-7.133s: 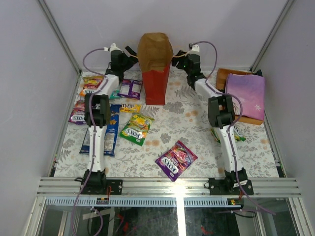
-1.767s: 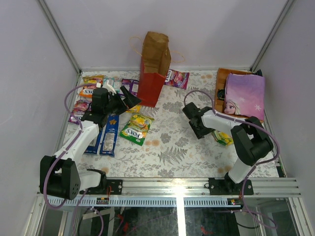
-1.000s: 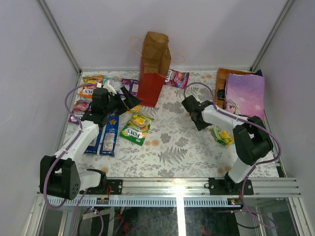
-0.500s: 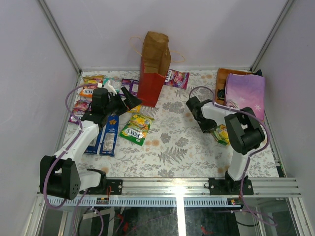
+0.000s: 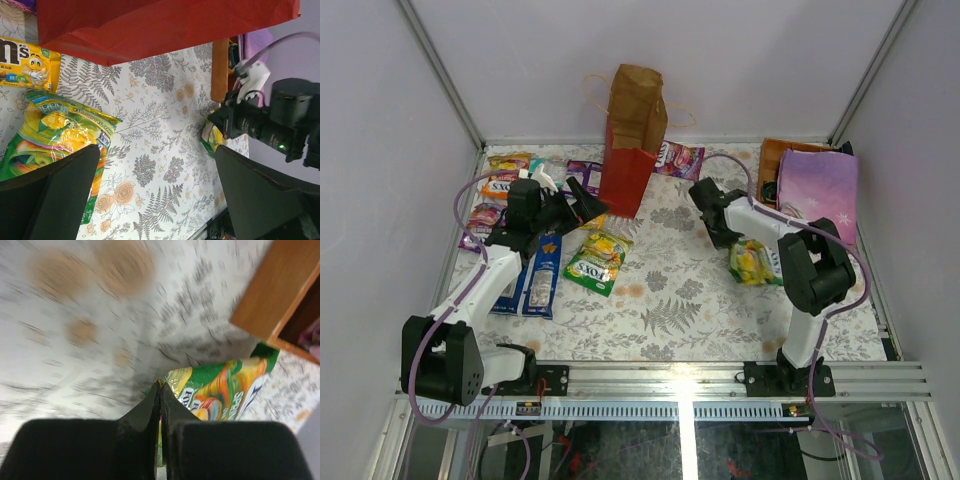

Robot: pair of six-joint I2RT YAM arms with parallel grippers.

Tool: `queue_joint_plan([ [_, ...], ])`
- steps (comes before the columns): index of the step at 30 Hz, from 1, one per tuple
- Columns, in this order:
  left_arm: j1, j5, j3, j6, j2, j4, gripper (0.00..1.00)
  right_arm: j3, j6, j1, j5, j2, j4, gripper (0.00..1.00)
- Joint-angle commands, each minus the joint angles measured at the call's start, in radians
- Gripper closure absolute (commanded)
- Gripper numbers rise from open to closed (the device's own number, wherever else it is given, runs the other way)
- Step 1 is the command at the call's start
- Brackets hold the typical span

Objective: Take the snacks out of the paper bag
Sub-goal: Move the snack to the center of the board.

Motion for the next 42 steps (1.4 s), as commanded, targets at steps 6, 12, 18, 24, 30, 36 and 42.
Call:
queue_joint_plan([
  [6,-0.005,0.027,0.018,0.031,-0.004,-0.002,0.00,0.392,0.100,0.049,-0.137,0.159,0.169,1.00],
  [12,-0.049,-0.026,0.011,0.043,-0.005,-0.001,0.00,0.626,0.091,0.053,-0.200,0.336,0.139,1.00],
  [18,-0.204,-0.198,0.020,0.085,-0.006,-0.046,0.00,0.580,0.079,0.048,-0.277,0.282,0.177,0.51],
  [24,-0.431,-0.393,0.048,0.132,0.074,-0.028,0.15,0.145,0.173,-0.081,-0.538,-0.033,0.534,0.37],
  [30,-0.529,-0.389,0.182,0.147,0.303,0.042,0.34,0.007,0.261,-0.230,-0.614,-0.073,0.631,0.48],
  [36,-0.530,-0.354,0.331,0.160,0.508,0.087,0.42,-0.011,0.356,-0.241,-0.699,0.081,0.676,0.67],
  [42,-0.530,-0.274,0.401,0.126,0.611,0.168,0.51,-0.048,0.384,-0.247,-0.707,0.144,0.671,0.83],
])
